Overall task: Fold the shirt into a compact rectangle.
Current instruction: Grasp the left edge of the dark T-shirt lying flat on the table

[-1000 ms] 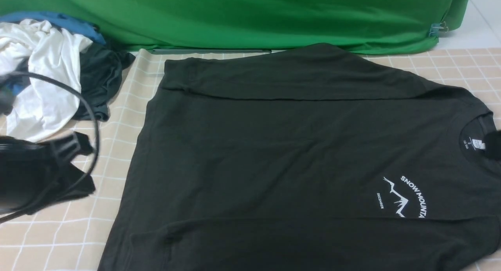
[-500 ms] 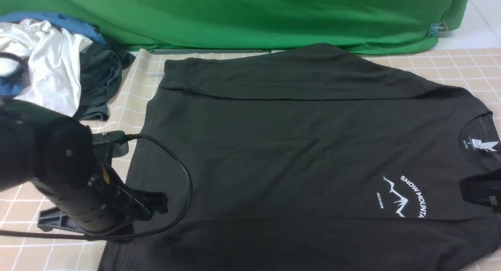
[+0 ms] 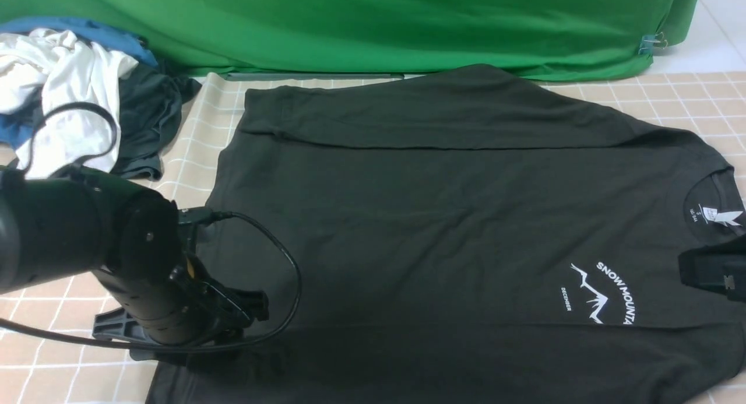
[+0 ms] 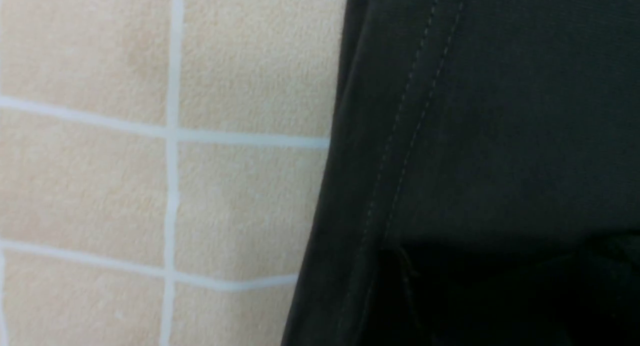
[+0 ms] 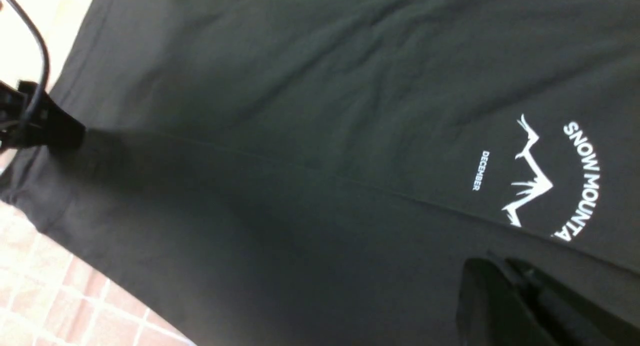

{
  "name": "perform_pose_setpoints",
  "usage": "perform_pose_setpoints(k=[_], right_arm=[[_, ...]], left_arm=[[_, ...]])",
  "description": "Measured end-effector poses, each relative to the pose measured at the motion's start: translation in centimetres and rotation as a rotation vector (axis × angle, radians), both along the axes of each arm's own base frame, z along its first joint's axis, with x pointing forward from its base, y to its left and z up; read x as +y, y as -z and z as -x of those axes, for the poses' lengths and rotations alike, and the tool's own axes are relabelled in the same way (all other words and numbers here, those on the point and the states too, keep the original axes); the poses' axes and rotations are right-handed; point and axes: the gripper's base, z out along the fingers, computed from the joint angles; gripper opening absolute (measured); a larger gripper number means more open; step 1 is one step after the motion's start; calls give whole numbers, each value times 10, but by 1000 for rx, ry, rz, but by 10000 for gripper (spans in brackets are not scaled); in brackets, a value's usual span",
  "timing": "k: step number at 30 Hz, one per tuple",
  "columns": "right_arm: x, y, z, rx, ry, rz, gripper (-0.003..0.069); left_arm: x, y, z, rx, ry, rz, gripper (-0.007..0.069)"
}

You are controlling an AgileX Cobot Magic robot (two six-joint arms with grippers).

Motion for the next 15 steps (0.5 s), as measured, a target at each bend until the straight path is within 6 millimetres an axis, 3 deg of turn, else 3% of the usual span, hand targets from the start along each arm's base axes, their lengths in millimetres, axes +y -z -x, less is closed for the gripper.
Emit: perform_pose_setpoints(k=[6, 8, 11, 12, 15], right_arm=[[0, 0, 0, -2, 1, -1, 45], [0, 0, 0, -2, 1, -1, 45], [0, 0, 0, -2, 1, -1, 48], [0, 0, 0, -2, 1, -1, 50], [0, 0, 0, -3, -1, -1, 55]], left_arm=[[-1, 5, -1, 16, 18, 4, 475], [-2, 5, -1, 17, 27, 8, 433], [-2, 5, 1, 33, 61, 10, 307], [-3, 5, 2, 45, 84, 9, 217], [-2, 4, 4, 56, 108, 5, 64]])
